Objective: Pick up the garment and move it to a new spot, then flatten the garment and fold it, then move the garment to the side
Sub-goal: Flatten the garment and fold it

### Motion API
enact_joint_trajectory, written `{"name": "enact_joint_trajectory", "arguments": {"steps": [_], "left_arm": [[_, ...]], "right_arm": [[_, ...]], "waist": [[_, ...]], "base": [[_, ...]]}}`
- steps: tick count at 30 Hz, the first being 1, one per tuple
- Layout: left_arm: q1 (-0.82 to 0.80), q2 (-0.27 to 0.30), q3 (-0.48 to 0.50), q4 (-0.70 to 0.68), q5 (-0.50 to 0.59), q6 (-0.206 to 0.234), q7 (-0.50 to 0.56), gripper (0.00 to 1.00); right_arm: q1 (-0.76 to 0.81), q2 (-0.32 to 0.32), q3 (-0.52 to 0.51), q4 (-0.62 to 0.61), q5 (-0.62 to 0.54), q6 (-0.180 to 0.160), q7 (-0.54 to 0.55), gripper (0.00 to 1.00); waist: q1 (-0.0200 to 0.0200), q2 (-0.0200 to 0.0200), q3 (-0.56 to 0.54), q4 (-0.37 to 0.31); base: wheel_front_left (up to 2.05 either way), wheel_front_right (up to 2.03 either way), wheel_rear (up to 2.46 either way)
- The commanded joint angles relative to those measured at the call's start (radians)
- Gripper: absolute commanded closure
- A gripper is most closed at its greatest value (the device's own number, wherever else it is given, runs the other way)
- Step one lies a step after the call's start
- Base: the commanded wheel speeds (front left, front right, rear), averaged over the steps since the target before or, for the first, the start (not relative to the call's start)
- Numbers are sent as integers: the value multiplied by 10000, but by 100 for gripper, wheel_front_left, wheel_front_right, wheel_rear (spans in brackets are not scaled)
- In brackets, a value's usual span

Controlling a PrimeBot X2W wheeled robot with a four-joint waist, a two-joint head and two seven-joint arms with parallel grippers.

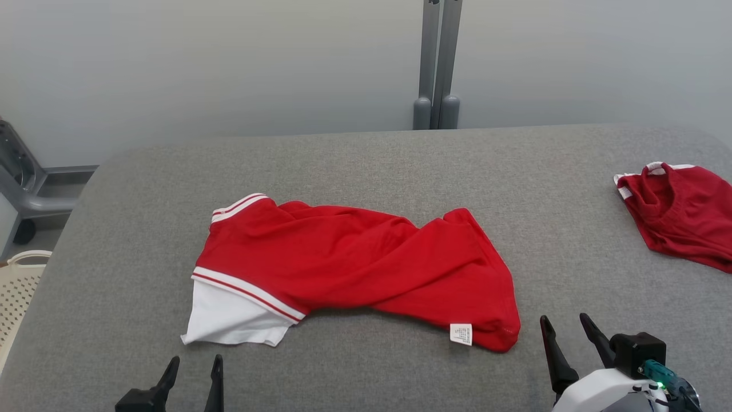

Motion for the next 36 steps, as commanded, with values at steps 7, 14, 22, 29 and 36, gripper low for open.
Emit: {"name": "enact_joint_trajectory", "arguments": {"steps": [7, 14, 22, 29, 36], "left_arm": [[-493, 292, -148, 368, 71, -85, 319, 0], [-1618, 803, -397, 1790, 13, -341, 725, 0], [-3132, 1206, -624, 3339, -84, -501, 798, 0], [-3843, 1220, -1096, 4141, -237, -581, 224, 0], [-3876, 1200, -1384, 4592, -454, -592, -183, 0]], "right_arm": [[-200, -20, 181, -36, -156, -13, 378, 0], [-773, -31, 758, 153, -400, -13, 1302, 0], [-1407, -23, 1110, 35, -518, -13, 1604, 0], [-1656, -20, 1163, 35, -585, -13, 1523, 0], [-1511, -21, 1134, 121, -576, -13, 1505, 0]], "waist": [[0, 0, 241, 33], [0, 0, 801, -78], [0, 0, 1769, -253], [0, 0, 2244, -346], [0, 0, 2170, -293]], "base": [[0, 0, 0], [0, 0, 0], [0, 0, 0], [0, 0, 0], [0, 0, 0]]}}
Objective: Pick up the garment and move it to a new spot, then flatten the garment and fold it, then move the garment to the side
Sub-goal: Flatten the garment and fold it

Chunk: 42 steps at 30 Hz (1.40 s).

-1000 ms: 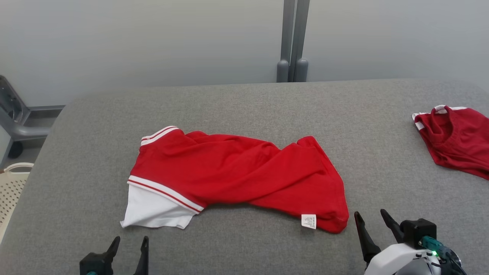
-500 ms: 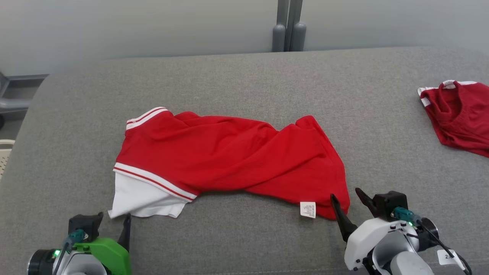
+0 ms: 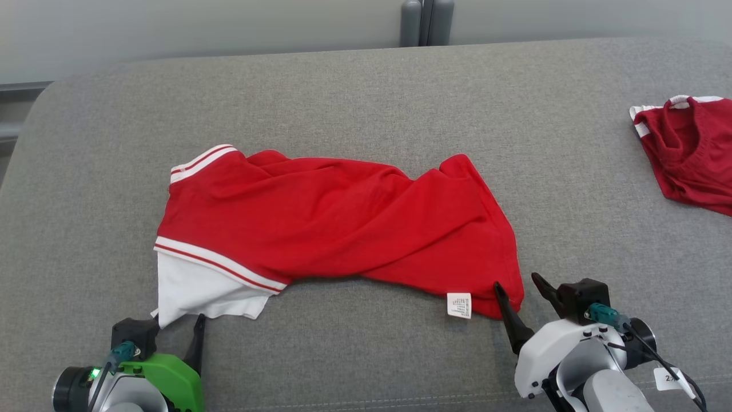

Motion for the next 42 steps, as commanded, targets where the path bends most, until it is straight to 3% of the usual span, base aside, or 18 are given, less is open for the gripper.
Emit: {"name": "enact_joint_trajectory", "arguments": {"steps": [1, 5, 6, 8, 9, 10, 16, 19, 26, 27, 29, 30, 32, 35, 39, 40, 42], "left_arm": [[-191, 71, -47, 75, -60, -24, -151, 0], [-219, 109, -143, 264, -95, -28, -222, 0], [-214, 109, -149, 312, -100, -28, -240, 7], [-219, 91, -172, 419, -129, -28, -268, 33], [-219, 91, -172, 419, -129, -28, -268, 33], [-240, 85, -179, 467, -145, -19, -281, 45], [-477, 17, -223, 682, -119, 163, -396, 76], [-609, -41, -242, 793, -104, 297, -444, 100], [-783, -151, -291, 961, -183, 373, -574, 100], [-798, -158, -298, 989, -201, 373, -585, 100], [-812, -162, -310, 1051, -227, 358, -627, 100], [-836, -159, -317, 1088, -241, 344, -639, 100], [-890, -182, -347, 1137, -242, 323, -659, 100], [-926, -229, -385, 1169, -255, 331, -696, 100], [-950, -267, -381, 1233, -332, 346, -750, 100], [-941, -280, -356, 1236, -348, 352, -762, 100], [-943, -307, -264, 1158, -479, 352, -761, 100]], "right_arm": [[58, -21, 23, 6, -24, -13, -16, 0], [109, -21, 38, -12, -71, -13, 34, 0], [117, -21, 36, 14, -103, -13, 38, 0], [138, -23, 13, 69, -194, -13, 69, 0], [138, -23, 13, 69, -194, -13, 69, 0], [142, -21, 4, 93, -203, -13, 70, 0], [166, -21, 4, 211, -283, -13, 78, 0], [160, -23, 0, 275, -289, -13, 14, 0], [121, -19, -196, 339, -298, -13, -51, 0], [121, -19, -216, 339, -290, -13, -68, 7], [112, -21, -204, 283, -247, -13, -48, 41], [115, -19, -170, 261, -207, -13, -7, 51], [127, -21, -117, 222, -181, -13, 57, 55], [162, -21, -62, 183, -133, -13, 119, 78], [254, -21, -44, 156, -106, -13, 140, 87], [277, -22, -46, 138, -97, -13, 140, 100], [302, -21, -52, 21, -120, -13, 42, 100]], "waist": [[0, 0, -65, 22], [0, 0, -139, 61], [0, 0, -143, 66], [0, 0, -148, 68], [0, 0, -148, 68], [0, 0, -142, 69], [0, 0, -18, 76], [0, 0, 34, 70], [0, 0, 147, 87], [0, 0, 148, 92], [0, 0, 158, 99], [0, 0, 165, 106], [0, 0, 168, 130], [0, 0, 157, 168], [0, 0, 116, 199], [0, 0, 96, 201], [0, 0, 53, 200]], "base": [[0, 0, 0], [0, 0, 0], [0, 0, 0], [0, 0, 0], [0, 0, 0], [0, 0, 0], [0, 0, 0], [0, 0, 0], [0, 0, 0], [0, 0, 0], [0, 0, 0], [0, 0, 0], [0, 0, 0], [0, 0, 0], [0, 0, 0], [0, 0, 0], [0, 0, 0]]}}
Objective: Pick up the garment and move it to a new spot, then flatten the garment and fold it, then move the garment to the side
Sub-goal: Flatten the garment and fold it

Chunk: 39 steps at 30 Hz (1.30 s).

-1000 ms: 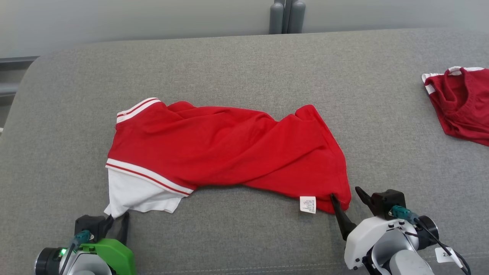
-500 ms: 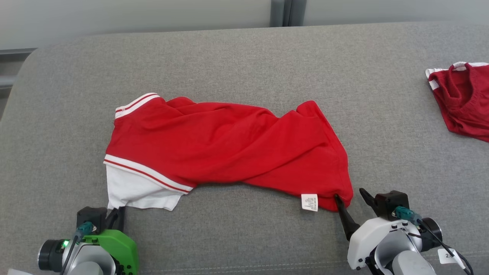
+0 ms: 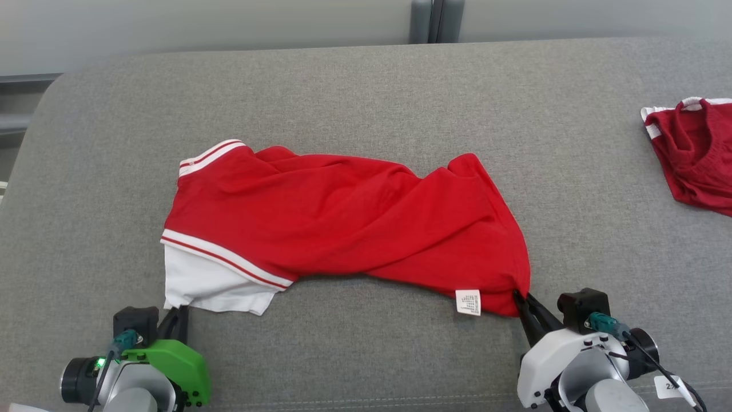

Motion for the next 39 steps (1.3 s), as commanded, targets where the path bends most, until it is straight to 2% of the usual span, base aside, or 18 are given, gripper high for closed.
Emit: {"name": "enact_joint_trajectory", "arguments": {"steps": [1, 5, 14, 23, 30, 33, 39], "left_arm": [[-160, -28, 124, -106, -150, 22, -47, 100], [-83, -174, 551, -642, -681, -79, -106, 100], [293, -377, 1292, -2902, -1716, -202, -115, 100], [-415, -543, 1843, -5092, -3481, -287, 1320, 100], [-2806, -577, 2200, -5550, -4833, -240, 2796, 100], [-4362, -487, 2286, -5333, -4998, -121, 3147, 100], [-8064, 85, 2206, -4960, -4814, -72, 3744, 100]], "right_arm": [[83, -26, -19, -99, 20, -13, -37, 100], [195, -25, -179, -435, -117, -13, -36, 100], [-39, -186, -192, -1328, 115, -13, 225, 100], [-1752, -704, -32, -1867, 1555, -13, 911, 100], [-4503, -1226, 433, -1158, 2731, -8, 1541, 100], [-5980, -1524, 848, -538, 2804, -7, 1503, 100], [-9445, -1550, 1289, 1109, 2683, -8, 781, 100]], "waist": [[0, 0, -41, -4], [0, 0, -161, -23], [0, 0, -394, -30], [0, 0, 24, -207], [0, 0, 1422, -343], [0, 0, 2184, -465], [0, 0, 3832, -844]], "base": [[0, 0, 0], [0, 0, 0], [0, 0, 0], [0, 0, 0], [0, 0, 0], [0, 0, 0], [0, 0, 0]]}}
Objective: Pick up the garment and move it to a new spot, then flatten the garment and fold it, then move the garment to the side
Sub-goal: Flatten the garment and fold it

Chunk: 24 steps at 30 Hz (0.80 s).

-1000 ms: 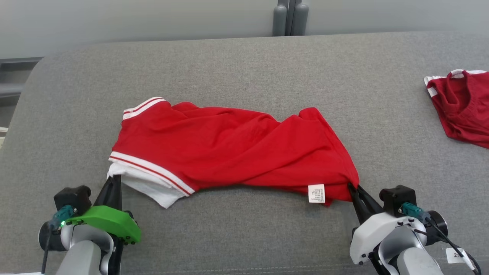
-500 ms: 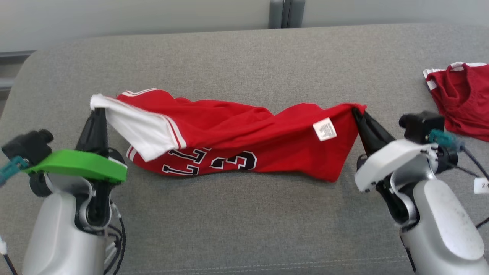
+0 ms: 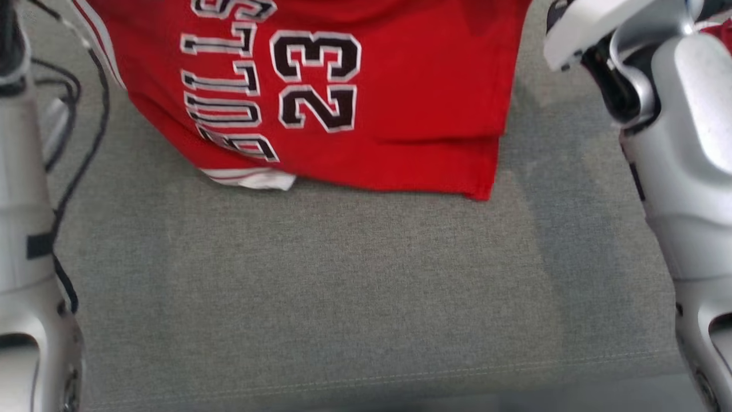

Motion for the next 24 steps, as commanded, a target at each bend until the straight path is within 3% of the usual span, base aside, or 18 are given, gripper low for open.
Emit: {"name": "enact_joint_trajectory", "arguments": {"steps": [1, 7, 13, 20, 24], "left_arm": [[-948, 172, -40, -10, 83, -38, 95, 100], [-3686, 463, -137, 36, 119, -120, 359, 100], [-5617, 356, 15, 390, 245, -149, -558, 100], [-6210, 330, 85, 485, 136, -252, -1885, 100], [-5509, 385, -84, 655, -162, -289, -2188, 100]], "right_arm": [[-855, 53, -8, 362, -79, -2, -269, 100], [-3347, 316, -482, 1804, -511, -2, -1177, 100], [-5184, 489, -1178, 3001, -1459, -4, -2347, 100], [-6381, 496, -2054, 3337, -2577, -4, -3474, 100], [-6310, 566, -2237, 3331, -3229, -4, -3628, 100]], "waist": [[-1, 0, 1549, -435], [-1, 0, 2390, -648], [-1, 0, 2508, -739], [-1, 0, 2327, -759], [-1, 0, 2485, -659]], "base": [[0, 0, 0], [0, 0, 0], [0, 0, 0], [0, 0, 0], [0, 0, 0]]}}
